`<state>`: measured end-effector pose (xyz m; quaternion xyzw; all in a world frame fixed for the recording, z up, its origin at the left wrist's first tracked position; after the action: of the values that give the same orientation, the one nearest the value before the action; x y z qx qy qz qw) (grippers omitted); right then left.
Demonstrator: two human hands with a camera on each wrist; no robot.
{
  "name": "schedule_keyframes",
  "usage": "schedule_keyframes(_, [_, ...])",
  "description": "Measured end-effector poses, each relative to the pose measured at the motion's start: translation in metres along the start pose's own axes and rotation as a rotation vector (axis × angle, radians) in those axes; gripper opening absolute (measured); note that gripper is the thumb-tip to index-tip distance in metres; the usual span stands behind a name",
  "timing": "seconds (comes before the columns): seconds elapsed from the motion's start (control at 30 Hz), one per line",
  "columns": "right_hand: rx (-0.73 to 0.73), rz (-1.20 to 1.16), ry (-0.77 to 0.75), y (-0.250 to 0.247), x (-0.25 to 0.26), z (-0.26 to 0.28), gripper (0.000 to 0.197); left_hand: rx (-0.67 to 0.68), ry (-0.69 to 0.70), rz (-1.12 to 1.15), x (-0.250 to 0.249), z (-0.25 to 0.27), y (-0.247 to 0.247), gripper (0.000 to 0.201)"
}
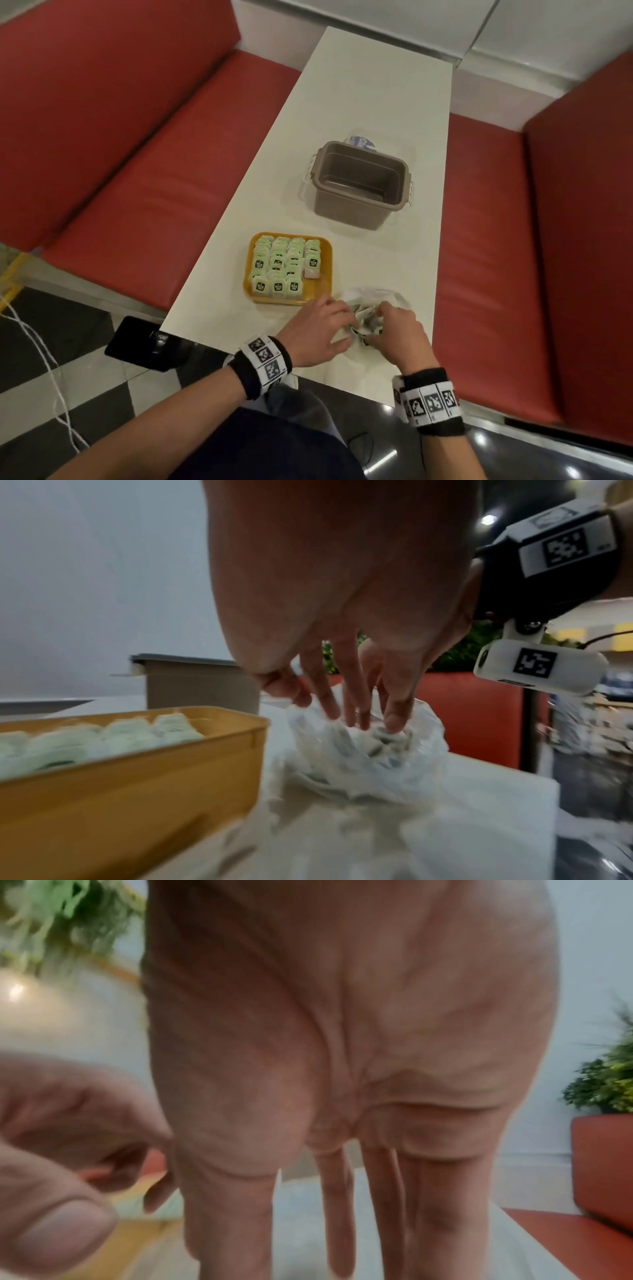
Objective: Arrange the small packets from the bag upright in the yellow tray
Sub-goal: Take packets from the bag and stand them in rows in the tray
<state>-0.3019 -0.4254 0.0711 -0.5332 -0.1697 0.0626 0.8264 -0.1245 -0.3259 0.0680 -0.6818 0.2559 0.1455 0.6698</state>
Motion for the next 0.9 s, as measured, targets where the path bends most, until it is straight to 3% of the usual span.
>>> schedule_keyframes(0.07, [-0.021,0.022,0.004,0.018,-0.001,0.008,0.054,0.189,-0.043,-0.124,-0.004,0.003,0.015,0.041])
schedule_keyframes(0.13, [-0.1,0.05,0.031,0.028,0.0,0.014,0.065,0.27,-0.073,-0.194,-0.006,0.009,0.022,0.041])
schedule_keyframes(0.2, [-0.154,0.079,0.044,0.034,0.002,0.015,0.065,0.26,-0.069,-0.216,-0.006,0.014,0.025,0.04])
schedule_keyframes(0.33, [-0.198,0.165,0.027,0.042,0.007,0.013,0.041,0.213,-0.058,-0.201,-0.003,0.018,0.032,0.035])
schedule_keyframes(0.47, [-0.213,0.19,-0.022,0.049,0.011,0.012,0.038,0.154,-0.026,-0.147,-0.004,0.018,0.032,0.028])
schedule_keyframes(0.63, [-0.228,0.105,-0.046,0.044,0.014,0.009,0.029,0.134,-0.034,-0.09,-0.002,0.018,0.033,0.026])
schedule_keyframes(0.9, [-0.169,-0.02,0.04,0.022,0.007,0.008,0.019,0.114,-0.077,0.004,0.0,0.016,0.033,0.028])
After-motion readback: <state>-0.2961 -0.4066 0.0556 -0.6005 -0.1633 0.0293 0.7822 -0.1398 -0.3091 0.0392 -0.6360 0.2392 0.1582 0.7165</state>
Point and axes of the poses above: each hand's wrist, its own z-axis away from the middle knuckle, its own y-axis out of the palm, x = y × z, the point moved 2 cm from there along -z, towards the middle knuckle, and after that the axes turned 6 degrees about -x, right-handed, at the moved point
